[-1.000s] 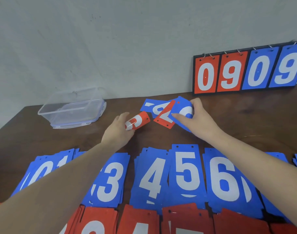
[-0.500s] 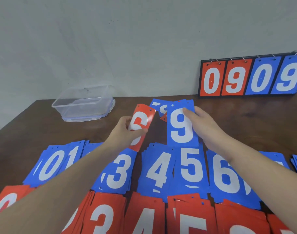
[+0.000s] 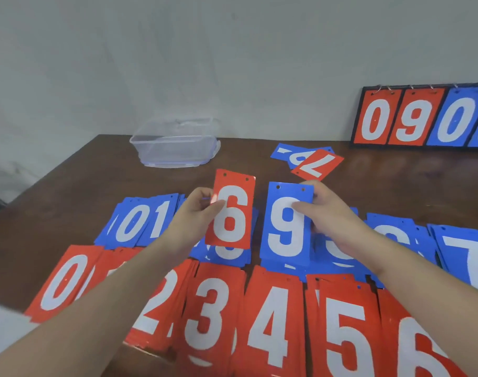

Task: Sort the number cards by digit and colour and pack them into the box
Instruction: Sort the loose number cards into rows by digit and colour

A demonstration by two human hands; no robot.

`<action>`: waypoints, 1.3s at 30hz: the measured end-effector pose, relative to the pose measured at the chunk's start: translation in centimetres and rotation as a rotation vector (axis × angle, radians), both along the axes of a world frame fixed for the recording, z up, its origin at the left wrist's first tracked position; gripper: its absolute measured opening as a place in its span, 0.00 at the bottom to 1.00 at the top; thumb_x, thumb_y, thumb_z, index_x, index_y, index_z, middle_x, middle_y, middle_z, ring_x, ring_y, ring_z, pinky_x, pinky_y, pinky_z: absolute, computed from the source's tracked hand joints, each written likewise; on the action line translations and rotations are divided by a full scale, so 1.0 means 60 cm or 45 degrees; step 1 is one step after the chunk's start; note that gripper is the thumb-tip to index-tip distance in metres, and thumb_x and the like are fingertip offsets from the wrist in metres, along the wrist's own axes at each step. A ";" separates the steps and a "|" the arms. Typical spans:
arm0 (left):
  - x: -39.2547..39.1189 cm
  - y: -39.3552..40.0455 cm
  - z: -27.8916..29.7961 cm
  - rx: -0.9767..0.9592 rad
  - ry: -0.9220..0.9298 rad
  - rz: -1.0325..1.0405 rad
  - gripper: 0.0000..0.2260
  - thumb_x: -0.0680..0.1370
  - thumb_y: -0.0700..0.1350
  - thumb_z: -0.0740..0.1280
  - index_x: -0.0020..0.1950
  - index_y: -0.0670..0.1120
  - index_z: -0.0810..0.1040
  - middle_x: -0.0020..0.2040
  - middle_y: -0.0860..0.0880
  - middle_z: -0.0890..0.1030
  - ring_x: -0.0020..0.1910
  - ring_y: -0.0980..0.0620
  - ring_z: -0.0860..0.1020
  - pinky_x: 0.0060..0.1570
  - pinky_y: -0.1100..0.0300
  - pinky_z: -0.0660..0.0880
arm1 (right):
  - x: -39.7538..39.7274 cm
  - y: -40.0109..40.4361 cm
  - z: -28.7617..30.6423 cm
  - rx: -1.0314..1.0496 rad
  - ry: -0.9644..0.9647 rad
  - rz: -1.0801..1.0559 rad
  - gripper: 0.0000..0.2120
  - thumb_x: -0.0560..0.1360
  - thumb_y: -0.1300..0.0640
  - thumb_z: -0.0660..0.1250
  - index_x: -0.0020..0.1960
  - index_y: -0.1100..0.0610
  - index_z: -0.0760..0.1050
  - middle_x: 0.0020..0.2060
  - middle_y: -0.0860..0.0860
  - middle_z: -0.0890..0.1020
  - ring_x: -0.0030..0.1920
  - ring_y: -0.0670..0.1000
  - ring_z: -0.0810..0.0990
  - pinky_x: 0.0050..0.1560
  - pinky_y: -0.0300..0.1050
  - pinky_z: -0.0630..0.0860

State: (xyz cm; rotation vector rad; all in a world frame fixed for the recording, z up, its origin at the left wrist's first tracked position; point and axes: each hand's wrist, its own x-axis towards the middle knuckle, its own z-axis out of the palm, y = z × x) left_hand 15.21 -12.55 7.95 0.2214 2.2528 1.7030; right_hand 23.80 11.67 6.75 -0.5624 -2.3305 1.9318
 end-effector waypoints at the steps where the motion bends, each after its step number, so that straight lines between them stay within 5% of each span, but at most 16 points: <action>1: 0.004 -0.015 -0.002 0.017 -0.025 -0.006 0.08 0.82 0.47 0.67 0.60 0.48 0.75 0.50 0.51 0.87 0.48 0.49 0.86 0.49 0.48 0.83 | 0.000 -0.011 0.000 0.009 0.007 0.012 0.08 0.80 0.58 0.68 0.56 0.49 0.73 0.49 0.50 0.86 0.47 0.51 0.87 0.52 0.62 0.83; 8: 0.011 -0.128 -0.013 0.120 -0.062 0.095 0.17 0.81 0.38 0.66 0.67 0.54 0.72 0.53 0.48 0.86 0.50 0.47 0.86 0.47 0.49 0.82 | -0.002 -0.068 -0.003 0.067 0.025 0.060 0.12 0.79 0.59 0.69 0.58 0.47 0.73 0.49 0.49 0.86 0.48 0.51 0.87 0.51 0.65 0.82; 15: 0.022 -0.203 -0.023 0.124 -0.090 0.020 0.34 0.81 0.35 0.67 0.77 0.65 0.61 0.57 0.52 0.85 0.54 0.46 0.85 0.54 0.43 0.81 | 0.012 -0.106 0.003 0.050 -0.056 0.108 0.17 0.79 0.58 0.70 0.64 0.46 0.73 0.52 0.49 0.86 0.50 0.50 0.87 0.49 0.57 0.84; 22: 0.060 -0.123 -0.023 0.194 -0.172 -0.274 0.22 0.79 0.34 0.68 0.68 0.55 0.72 0.55 0.49 0.85 0.52 0.45 0.85 0.49 0.46 0.83 | 0.096 -0.070 0.015 0.161 -0.091 -0.090 0.16 0.78 0.60 0.72 0.60 0.45 0.74 0.49 0.54 0.86 0.48 0.53 0.87 0.53 0.64 0.82; 25: 0.082 -0.065 -0.033 0.176 -0.187 -0.415 0.16 0.80 0.35 0.68 0.64 0.50 0.73 0.53 0.46 0.86 0.52 0.43 0.85 0.49 0.47 0.83 | 0.163 -0.034 0.015 0.186 -0.109 -0.236 0.15 0.75 0.57 0.74 0.55 0.41 0.75 0.46 0.63 0.83 0.45 0.64 0.83 0.45 0.60 0.77; 32: 0.157 0.063 -0.036 0.131 -0.229 -0.717 0.11 0.80 0.36 0.68 0.58 0.48 0.73 0.51 0.42 0.86 0.50 0.40 0.85 0.51 0.46 0.81 | 0.324 0.038 0.023 0.239 -0.155 -0.545 0.14 0.78 0.62 0.71 0.58 0.48 0.76 0.36 0.53 0.76 0.40 0.55 0.74 0.39 0.49 0.68; 39: 0.238 0.177 -0.026 0.087 -0.246 -0.854 0.11 0.80 0.35 0.68 0.60 0.44 0.72 0.51 0.40 0.85 0.47 0.43 0.85 0.44 0.51 0.83 | 0.412 0.133 0.014 0.272 -0.218 -0.686 0.11 0.80 0.61 0.68 0.59 0.48 0.76 0.44 0.53 0.76 0.33 0.50 0.70 0.34 0.44 0.65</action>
